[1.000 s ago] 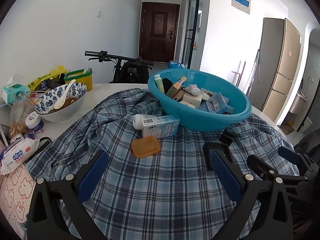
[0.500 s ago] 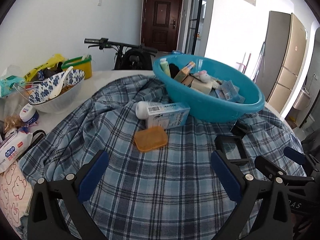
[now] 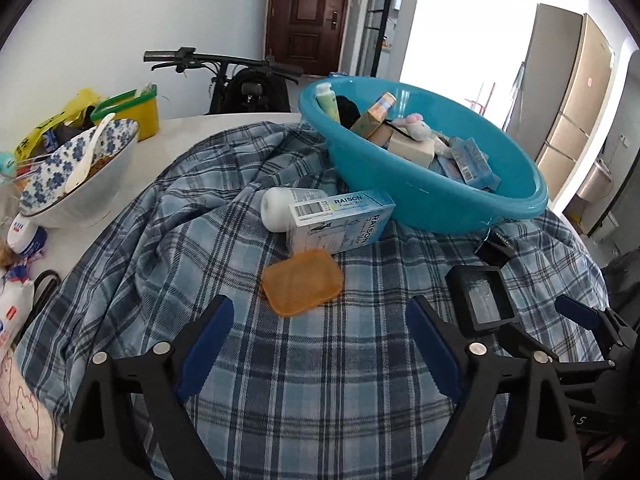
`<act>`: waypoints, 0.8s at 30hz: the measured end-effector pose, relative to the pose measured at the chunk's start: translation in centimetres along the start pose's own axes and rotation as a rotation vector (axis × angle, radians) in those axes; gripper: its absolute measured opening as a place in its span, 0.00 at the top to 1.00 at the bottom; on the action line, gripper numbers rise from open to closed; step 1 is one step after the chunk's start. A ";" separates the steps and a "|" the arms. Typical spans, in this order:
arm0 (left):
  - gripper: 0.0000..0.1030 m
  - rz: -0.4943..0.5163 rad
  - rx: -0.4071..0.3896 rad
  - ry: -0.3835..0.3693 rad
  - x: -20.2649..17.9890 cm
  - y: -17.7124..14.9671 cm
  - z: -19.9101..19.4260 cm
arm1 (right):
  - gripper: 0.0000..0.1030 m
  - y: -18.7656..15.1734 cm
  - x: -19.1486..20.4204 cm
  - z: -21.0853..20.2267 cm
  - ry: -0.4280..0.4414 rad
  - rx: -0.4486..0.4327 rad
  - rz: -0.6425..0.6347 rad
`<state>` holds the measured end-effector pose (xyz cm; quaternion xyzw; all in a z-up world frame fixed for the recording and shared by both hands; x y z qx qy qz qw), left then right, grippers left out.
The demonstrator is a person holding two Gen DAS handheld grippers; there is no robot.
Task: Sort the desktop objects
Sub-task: 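Grasp the black square frame with the right tool while the left tool approaches the orange soap box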
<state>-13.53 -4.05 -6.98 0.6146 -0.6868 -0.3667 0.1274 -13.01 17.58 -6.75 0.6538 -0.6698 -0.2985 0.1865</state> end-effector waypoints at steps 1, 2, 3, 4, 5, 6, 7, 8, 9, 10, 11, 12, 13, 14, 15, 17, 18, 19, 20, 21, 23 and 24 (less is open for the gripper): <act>0.25 0.009 0.011 -0.001 0.0 0.1 0.3 | 0.00 0.0 0.1 0.2 0.002 0.005 0.000; 0.27 0.019 0.026 0.003 0.0 0.1 0.7 | 0.00 0.0 0.1 0.5 0.004 0.010 0.002; 0.27 0.027 0.038 0.008 0.1 0.2 1.0 | 0.00 -0.1 0.2 0.7 0.005 0.016 0.003; 0.27 0.033 0.044 0.010 0.1 0.3 1.3 | 0.00 -0.1 0.2 1.0 0.007 0.021 0.005; 0.27 0.039 0.051 0.010 0.2 0.4 1.5 | 0.00 -0.2 0.3 1.2 0.009 0.027 0.006; 0.27 0.044 0.057 0.010 0.3 0.4 1.7 | 0.00 -0.2 0.3 1.4 0.010 0.032 0.007; 0.27 0.048 0.063 0.012 0.4 0.5 1.9 | 0.00 -0.3 0.4 1.6 0.012 0.037 0.006; 0.27 0.052 0.068 0.013 0.4 0.6 2.1 | 0.00 -0.3 0.5 1.7 0.012 0.041 0.004; 0.27 0.055 0.071 0.012 0.4 0.7 2.3 | 0.00 -0.3 0.5 1.9 0.012 0.045 0.002; 0.28 0.060 0.075 0.011 0.4 0.7 2.4 | 0.00 -0.4 0.6 2.0 0.012 0.048 -0.001; 0.32 0.065 0.080 0.011 0.4 0.8 2.6 | 0.00 -0.4 0.6 2.1 0.012 0.049 -0.003; 0.36 0.069 0.086 0.013 0.5 0.8 2.8 | 0.00 -0.4 0.6 2.2 0.012 0.051 -0.004; 0.44 0.072 0.096 0.011 0.5 0.8 3.1 | 0.00 -0.5 0.6 2.3 0.012 0.052 -0.005; 0.49 0.068 0.111 0.004 0.6 0.8 3.5 | 0.00 -0.5 0.7 2.4 0.013 0.055 -0.005; 0.50 0.060 0.125 -0.006 0.7 0.6 3.9 | 0.00 -0.5 0.7 2.4 0.014 0.056 -0.005; 0.50 0.050 0.139 -0.019 0.8 0.6 4.4 | 0.00 -0.5 0.8 2.6 0.016 0.062 -0.007; 0.50 0.053 0.140 -0.017 0.9 0.6 4.5 | 0.00 -0.6 0.9 2.7 0.015 0.065 -0.008; 0.50 0.059 0.138 -0.011 1.0 0.6 4.6 | 0.00 -0.6 0.9 2.8 0.014 0.067 -0.010; 0.49 0.066 0.136 -0.006 1.0 0.7 4.7 | 0.00 -0.6 0.9 2.9 0.014 0.070 -0.011; 0.49 0.071 0.138 -0.004 1.1 0.7 4.9 | 0.00 -0.6 1.0 3.1 0.014 0.073 -0.012; 0.49 0.074 0.145 -0.006 1.2 0.8 5.1 | 0.00 -0.6 1.1 3.3 0.016 0.079 -0.012; 0.49 0.073 0.149 -0.009 1.2 0.8 5.3 | 0.00 -0.7 1.2 3.4 0.016 0.081 -0.012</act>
Point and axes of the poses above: each gripper's, at about its wrist camera, not at the fingertips, and z roughly the way its jaws point, x to its left, y to its top, the point moved 8 cm from there along z, roughly the way its jaws point, and after that the axes turned 13 degrees about -y, right-handed, at the moved point
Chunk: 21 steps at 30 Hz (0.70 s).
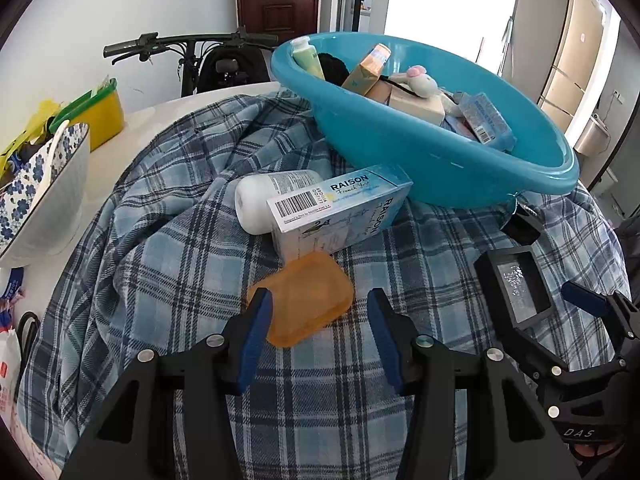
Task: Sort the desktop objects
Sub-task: 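Grasp the black square frame with the right tool while the left tool approaches the orange soap box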
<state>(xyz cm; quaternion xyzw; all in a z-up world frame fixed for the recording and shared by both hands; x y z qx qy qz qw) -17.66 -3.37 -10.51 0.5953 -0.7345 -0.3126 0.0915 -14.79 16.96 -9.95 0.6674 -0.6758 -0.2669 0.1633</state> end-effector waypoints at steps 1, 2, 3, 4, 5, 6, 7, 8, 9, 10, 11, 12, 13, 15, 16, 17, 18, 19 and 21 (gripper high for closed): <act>0.49 -0.001 0.003 -0.003 0.0 0.0 0.2 | 0.01 0.0 0.1 0.1 0.001 0.002 -0.001; 0.50 0.000 0.006 -0.005 0.0 0.0 0.3 | 0.00 0.0 0.2 0.2 0.002 0.004 -0.003; 0.50 0.002 0.007 -0.004 0.0 0.0 0.4 | 0.00 0.0 0.3 0.3 0.003 0.006 -0.005; 0.50 0.007 0.005 0.000 0.0 0.0 0.4 | 0.00 0.0 0.4 0.4 0.002 0.009 -0.008; 0.50 0.012 0.004 0.004 0.0 0.0 0.5 | 0.00 0.0 0.5 0.5 0.001 0.011 -0.010; 0.50 0.015 0.004 0.004 0.0 0.0 0.5 | 0.00 -0.1 0.5 0.7 0.000 0.014 -0.012; 0.50 0.017 0.003 0.005 0.0 0.0 0.5 | 0.01 -0.1 0.6 0.8 -0.001 0.016 -0.013; 0.49 0.019 0.003 0.006 0.0 0.1 0.6 | 0.01 -0.1 0.6 1.0 -0.003 0.018 -0.014; 0.49 0.022 0.003 0.009 0.0 0.2 0.6 | 0.01 -0.1 0.6 1.1 -0.006 0.020 -0.013; 0.49 0.023 0.003 0.014 0.1 0.2 0.6 | 0.01 -0.1 0.6 1.2 -0.009 0.020 -0.009; 0.49 0.025 0.003 0.018 0.1 0.3 0.7 | 0.01 -0.1 0.4 1.3 -0.014 0.019 -0.002; 0.49 0.026 0.003 0.017 0.2 0.3 0.8 | 0.01 -0.1 0.3 1.4 -0.018 0.019 0.006; 0.48 0.026 0.003 0.016 0.2 0.4 0.8 | 0.01 -0.1 0.2 1.5 -0.019 0.022 0.014; 0.29 0.026 0.008 0.010 0.1 0.4 0.9 | 0.00 -0.2 0.1 1.8 -0.017 0.029 0.018; 0.18 0.027 0.003 -0.005 0.0 0.4 0.9 | 0.01 -0.2 0.0 1.8 -0.021 0.026 0.016; 0.18 0.028 -0.005 -0.023 -0.1 0.5 0.8 | 0.02 -0.2 0.0 1.8 -0.028 0.020 0.011; 0.18 0.027 -0.007 -0.047 -0.2 0.5 0.8 | 0.05 -0.2 0.1 1.8 -0.031 0.018 0.005; 0.18 0.026 -0.002 -0.069 -0.4 0.5 0.9 | 0.09 -0.2 0.1 1.7 -0.042 0.010 -0.006; 0.18 0.026 0.000 -0.085 -0.4 0.6 1.1 | 0.13 -0.2 0.2 1.6 -0.050 -0.002 -0.022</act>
Point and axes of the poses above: each gripper's, at about its wrist camera, not at the fingertips, and z roughly the way its jaws point, x to its left, y to its top, the point moved 8 cm from there along z, roughly the way its jaws point, and after that the axes turned 13 degrees about -y, right-handed, at the moved point
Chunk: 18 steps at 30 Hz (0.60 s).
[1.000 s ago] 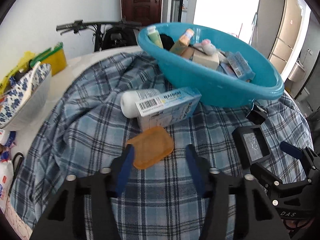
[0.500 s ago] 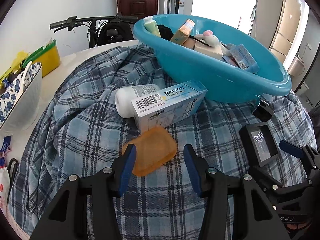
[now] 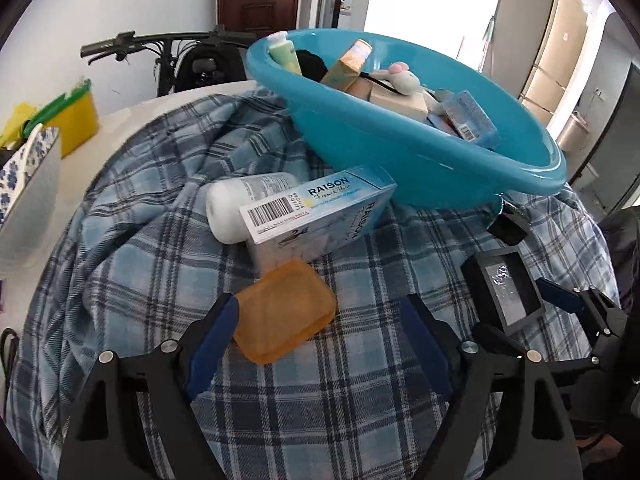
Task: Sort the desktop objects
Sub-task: 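Grasp the black square frame with the right tool while the left tool approaches the orange soap box, then close the left tool on the orange translucent soap box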
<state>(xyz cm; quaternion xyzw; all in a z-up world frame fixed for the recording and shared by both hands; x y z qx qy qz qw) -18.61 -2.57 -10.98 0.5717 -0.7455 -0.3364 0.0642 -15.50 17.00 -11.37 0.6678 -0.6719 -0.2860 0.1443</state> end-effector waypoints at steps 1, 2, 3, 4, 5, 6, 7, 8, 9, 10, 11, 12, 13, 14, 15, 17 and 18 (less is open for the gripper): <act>0.18 0.003 -0.004 0.003 0.1 0.1 0.0 | 0.17 0.0 0.0 -0.1 0.002 -0.003 -0.003; 0.18 0.005 -0.003 0.001 0.1 0.2 0.1 | 0.19 0.1 0.1 -0.2 0.005 -0.006 -0.004; 0.18 0.005 -0.002 -0.003 0.2 0.3 0.2 | 0.23 0.1 0.1 -0.3 0.008 -0.010 -0.006; 0.18 0.004 -0.002 -0.008 0.2 0.3 0.2 | 0.25 0.1 0.1 -0.3 0.010 -0.011 -0.007; 0.18 0.007 0.002 -0.011 0.2 0.4 0.2 | 0.27 0.1 0.1 -0.4 0.013 -0.012 -0.009; 0.18 0.011 0.007 -0.011 0.2 0.4 0.2 | 0.29 0.1 0.0 -0.5 0.015 -0.014 -0.012; 0.18 0.019 0.013 -0.010 0.2 0.4 0.3 | 0.30 0.1 0.0 -0.6 0.017 -0.015 -0.015; 0.18 0.030 0.017 -0.010 0.1 0.4 0.3 | 0.31 0.1 0.0 -0.6 0.019 -0.013 -0.015; 0.18 0.036 0.018 -0.010 0.1 0.3 0.3 | 0.31 0.0 -0.1 -0.6 0.023 -0.012 -0.012; 0.18 0.042 0.019 -0.008 0.1 0.3 0.3 | 0.31 0.0 -0.2 -0.7 0.029 -0.010 -0.007; 0.18 0.049 0.021 -0.004 0.1 0.3 0.4 | 0.31 0.0 -0.3 -0.7 0.035 -0.008 -0.001; 0.18 0.056 0.023 -0.002 0.1 0.3 0.4 | 0.32 -0.1 -0.5 -0.8 0.039 -0.005 0.003; 0.18 0.060 0.024 -0.004 0.0 0.2 0.4 | 0.32 0.0 -0.6 -0.7 0.044 -0.001 0.007; 0.18 0.062 0.023 -0.007 0.0 0.1 0.3 | 0.32 -0.1 -0.7 -0.8 0.049 0.001 0.011; 0.18 0.062 0.022 -0.007 0.1 0.1 0.3 | 0.32 -0.1 -0.7 -0.8 0.054 0.003 0.015; 0.19 0.063 0.022 0.002 0.2 0.0 0.2 | 0.32 -0.1 -0.8 -0.8 0.059 0.006 0.022; 0.22 0.067 0.021 0.016 0.2 -0.1 0.2 | 0.32 -0.1 -0.8 -0.8 0.059 0.007 0.023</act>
Point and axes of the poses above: each gripper's, at about its wrist camera, not at the fingertips, and z roughly the way its jaws point, x to its left, y to its top, the point moved 8 cm from there along z, roughly the way its jaws point, and after that the axes turned 13 degrees about -y, right-handed, at the moved point
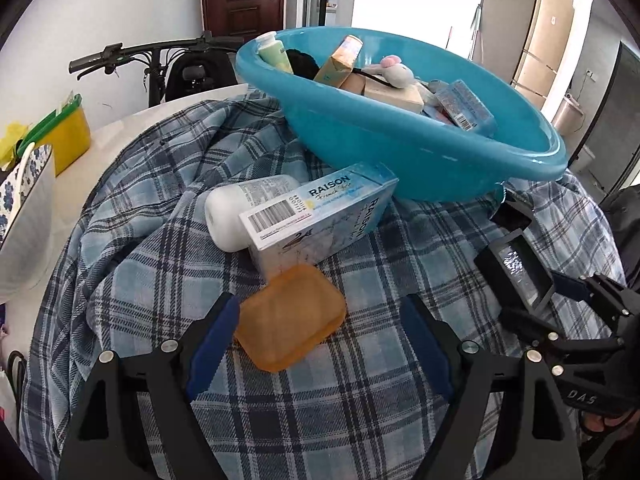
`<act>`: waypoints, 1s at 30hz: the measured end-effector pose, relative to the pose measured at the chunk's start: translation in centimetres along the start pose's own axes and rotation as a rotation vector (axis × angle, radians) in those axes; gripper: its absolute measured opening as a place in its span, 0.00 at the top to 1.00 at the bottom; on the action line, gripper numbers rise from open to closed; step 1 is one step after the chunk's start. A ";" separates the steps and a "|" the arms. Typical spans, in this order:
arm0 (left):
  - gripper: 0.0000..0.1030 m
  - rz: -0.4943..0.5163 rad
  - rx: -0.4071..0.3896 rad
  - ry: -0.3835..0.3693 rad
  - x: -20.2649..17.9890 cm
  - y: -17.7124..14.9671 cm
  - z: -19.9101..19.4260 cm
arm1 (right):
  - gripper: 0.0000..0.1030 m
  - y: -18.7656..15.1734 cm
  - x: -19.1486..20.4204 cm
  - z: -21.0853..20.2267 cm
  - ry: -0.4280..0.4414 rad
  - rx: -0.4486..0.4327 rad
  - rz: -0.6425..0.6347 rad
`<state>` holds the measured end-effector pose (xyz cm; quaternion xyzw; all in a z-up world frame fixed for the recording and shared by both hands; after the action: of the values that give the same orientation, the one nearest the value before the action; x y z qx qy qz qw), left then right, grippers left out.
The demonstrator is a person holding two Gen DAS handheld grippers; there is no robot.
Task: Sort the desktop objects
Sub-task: 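Close the left tool on the orange translucent soap box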
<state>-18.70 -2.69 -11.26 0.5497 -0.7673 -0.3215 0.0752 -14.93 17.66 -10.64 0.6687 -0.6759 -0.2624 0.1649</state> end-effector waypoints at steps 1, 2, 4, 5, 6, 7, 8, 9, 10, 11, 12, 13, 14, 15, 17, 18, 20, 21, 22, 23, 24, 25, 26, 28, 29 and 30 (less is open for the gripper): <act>0.32 0.013 -0.004 0.035 0.1 0.0 -0.1 | 0.32 0.0 -0.1 0.0 -0.002 0.001 0.001; 0.41 0.021 -0.005 0.053 0.2 -0.1 -0.2 | 0.32 -0.1 -0.1 0.0 -0.002 0.001 0.001; 0.43 0.025 -0.005 0.061 0.4 -0.2 -0.4 | 0.32 -0.1 -0.1 -0.1 -0.004 0.002 0.000; 0.43 0.021 -0.002 0.045 0.3 -0.3 -0.5 | 0.32 0.0 0.0 0.0 -0.005 0.002 -0.002; 0.43 0.021 0.003 0.031 0.3 -0.4 -0.6 | 0.32 0.0 -0.1 0.0 -0.007 0.002 -0.002; 0.43 0.025 0.009 0.013 0.1 -0.5 -0.7 | 0.32 0.0 -0.1 0.0 -0.006 0.003 -0.003; 0.43 0.030 0.016 -0.009 -0.2 -0.6 -0.8 | 0.31 0.0 -0.1 0.0 -0.007 0.002 -0.001; 0.43 0.034 0.022 -0.021 -0.4 -0.8 -0.8 | 0.31 0.0 -0.1 0.0 -0.007 0.002 -0.001; 0.43 0.041 0.029 -0.030 -0.7 -0.9 -0.9 | 0.31 0.0 -0.2 0.0 -0.006 0.002 0.002; 0.43 0.054 0.039 -0.038 -1.0 -1.2 -1.0 | 0.32 0.0 -0.3 0.0 -0.007 0.001 0.004; 0.43 0.064 0.046 -0.043 -1.3 -1.4 -1.0 | 0.32 0.0 -0.4 0.0 -0.009 0.000 0.007; 0.43 0.073 0.050 -0.046 -1.6 -1.5 -1.1 | 0.32 0.1 -0.6 0.0 -0.013 0.000 0.011; 0.43 0.078 0.051 -0.046 -1.7 -1.6 -1.2 | 0.31 0.1 -0.8 0.1 -0.019 0.000 0.014; 0.43 0.074 0.043 -0.036 -1.6 -1.6 -1.3 | 0.31 0.1 -1.1 0.1 -0.027 -0.001 0.019; 0.43 0.054 0.015 -0.020 -1.0 -1.1 -1.6 | 0.32 0.2 -1.6 0.1 -0.031 -0.001 0.032; 0.43 0.045 0.015 -0.024 -0.6 -0.9 -1.5 | 0.31 0.2 -1.8 0.1 -0.030 0.000 0.038; 0.36 0.009 0.026 -0.048 0.2 -0.3 -1.1 | 0.31 0.3 -2.1 0.1 -0.036 -0.001 0.047; 0.32 -0.008 0.034 -0.064 0.5 -0.2 -0.8 | 0.31 0.4 -2.3 0.1 -0.041 0.000 0.048; 0.28 -0.019 0.029 -0.073 0.8 -0.1 -0.7 | 0.31 0.4 -2.4 0.1 -0.042 0.001 0.049; 0.28 -0.023 0.024 -0.068 1.0 0.0 -0.6 | 0.32 0.4 -2.5 0.1 -0.041 0.001 0.051; 0.28 -0.020 0.026 -0.063 1.1 0.0 -0.6 | 0.31 0.3 -2.6 0.1 -0.040 0.001 0.052; 0.28 -0.015 0.027 -0.059 1.1 0.0 -0.5 | 0.31 0.3 -2.6 0.1 -0.041 0.000 0.051; 0.28 -0.010 0.025 -0.055 1.0 -0.1 -0.5 | 0.31 0.3 -2.7 0.1 -0.043 -0.001 0.052; 0.28 0.005 0.021 -0.041 0.8 -0.2 -0.4 | 0.31 0.3 -2.7 0.2 -0.044 0.001 0.053; 0.28 0.012 0.019 -0.033 0.8 -0.2 -0.4 | 0.31 0.3 -2.8 0.2 -0.043 0.000 0.055; 0.28 0.017 0.020 -0.025 0.9 -0.2 -0.4 | 0.31 0.3 -2.7 0.2 -0.042 -0.001 0.055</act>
<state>-18.72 -3.63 -11.29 0.5398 -0.7760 -0.3201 0.0630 -15.16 20.41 -10.32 0.6442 -0.6972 -0.2720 0.1581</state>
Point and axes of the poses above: each gripper's, at about its wrist camera, not at the fingertips, and z roughly the way its jaws point, x to its left, y to its top, the point moved 8 cm from there along z, roughly the way its jaws point, and after that the axes turned 13 degrees about -y, right-handed, at the moved point
